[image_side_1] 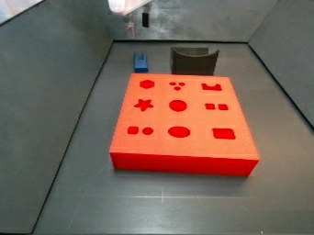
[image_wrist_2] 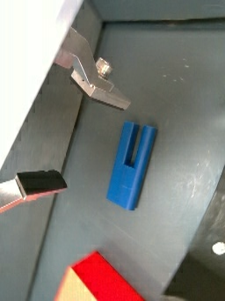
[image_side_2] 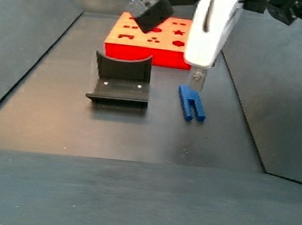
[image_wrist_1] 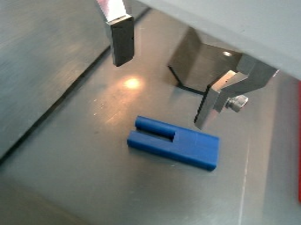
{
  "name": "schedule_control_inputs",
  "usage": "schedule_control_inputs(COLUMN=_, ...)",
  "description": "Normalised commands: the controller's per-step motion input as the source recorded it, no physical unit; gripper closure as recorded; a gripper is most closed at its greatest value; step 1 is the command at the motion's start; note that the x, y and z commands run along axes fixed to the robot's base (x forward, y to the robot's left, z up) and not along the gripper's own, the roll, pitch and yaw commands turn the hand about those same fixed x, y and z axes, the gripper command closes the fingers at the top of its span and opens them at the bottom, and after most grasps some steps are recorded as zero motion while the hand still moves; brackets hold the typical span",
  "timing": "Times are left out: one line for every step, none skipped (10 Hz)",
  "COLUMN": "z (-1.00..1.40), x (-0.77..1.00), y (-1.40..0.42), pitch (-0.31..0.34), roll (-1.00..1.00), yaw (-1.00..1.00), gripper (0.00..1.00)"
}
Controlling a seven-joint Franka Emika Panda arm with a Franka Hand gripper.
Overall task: Pick up the square-circle object. Move up. Rotate the square-circle object. Place the square-circle object on the fixture. Regrasp the square-circle object. Move to above the board. Insert the square-circle object.
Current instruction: Rotate the square-circle object.
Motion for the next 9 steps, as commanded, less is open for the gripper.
schedule_control_inputs(z=-0.04, x=0.03, y=0.0, pitch=-0.001, roll=0.0, yaw=1.0, gripper=0.0)
schedule_control_inputs(z=-0.04, x=0.03, y=0.0, pitch=-0.001, roll=0.0, yaw=1.0, gripper=0.0)
schedule_control_inputs(z=-0.04, x=0.03, y=0.0, pitch=-0.001, roll=0.0, yaw=1.0, gripper=0.0)
schedule_control_inputs(z=-0.04, x=0.03, y=0.0, pitch=-0.001, roll=0.0, yaw=1.0, gripper=0.0)
schedule_control_inputs(z=-0.04, x=0.03, y=0.0, pitch=-0.001, roll=0.0, yaw=1.0, gripper=0.0)
schedule_control_inputs(z=-0.04, x=0.03, y=0.0, pitch=-0.001, roll=0.0, yaw=1.0, gripper=0.0)
schedule_control_inputs(z=-0.04, x=0.03, y=0.0, pitch=-0.001, roll=0.0, yaw=1.0, gripper=0.0)
schedule_control_inputs(z=-0.04, x=0.03, y=0.0, pitch=-0.002, roll=0.0, yaw=1.0, gripper=0.0)
schedule_control_inputs(z=-0.04, x=0.03, y=0.0, pitch=-0.002, roll=0.0, yaw=1.0, gripper=0.0)
